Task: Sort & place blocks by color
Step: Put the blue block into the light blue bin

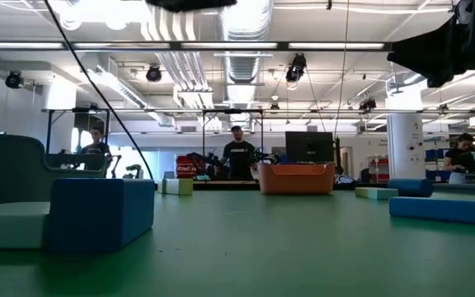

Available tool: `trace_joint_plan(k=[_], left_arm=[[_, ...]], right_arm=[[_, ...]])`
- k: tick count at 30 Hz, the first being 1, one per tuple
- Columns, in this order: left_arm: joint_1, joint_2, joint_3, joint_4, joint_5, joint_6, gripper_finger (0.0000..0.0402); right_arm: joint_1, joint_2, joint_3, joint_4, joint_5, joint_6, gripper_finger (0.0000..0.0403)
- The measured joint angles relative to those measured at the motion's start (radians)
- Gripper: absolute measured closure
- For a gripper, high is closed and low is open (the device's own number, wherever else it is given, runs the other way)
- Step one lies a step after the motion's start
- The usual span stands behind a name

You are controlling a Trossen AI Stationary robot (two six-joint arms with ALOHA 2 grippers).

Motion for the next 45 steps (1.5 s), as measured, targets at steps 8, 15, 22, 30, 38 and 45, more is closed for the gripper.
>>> trace_joint_plan(k=[8,15,22,30,38,45], left_arm=[[0.041,-0.165,-0.173,0.341,-0.004,0.151,0.0171],[0.045,-0.236,-0.24,0.405,-0.004,0.149,0.0171],[0.046,-0.241,-0.265,0.417,-0.003,0.149,0.0171],[0.045,-0.242,-0.283,0.415,-0.004,0.123,0.0171],[0.045,-0.244,-0.284,0.417,-0.003,0.124,0.0171],[0.045,-0.244,-0.284,0.419,-0.004,0.124,0.0171]], right_arm=[[0.0,0.036,-0.001,0.066,0.003,0.265,0.0239],[0.0,0.141,0.014,0.222,0.018,0.297,0.0239],[0.0,0.333,0.108,0.162,0.193,0.417,0.0239],[-0.004,0.501,0.319,-0.333,0.287,0.772,0.0239],[-0.025,0.663,0.507,-0.908,0.188,1.226,0.0239],[-0.121,0.774,0.523,-1.003,-0.074,1.312,0.0239]])
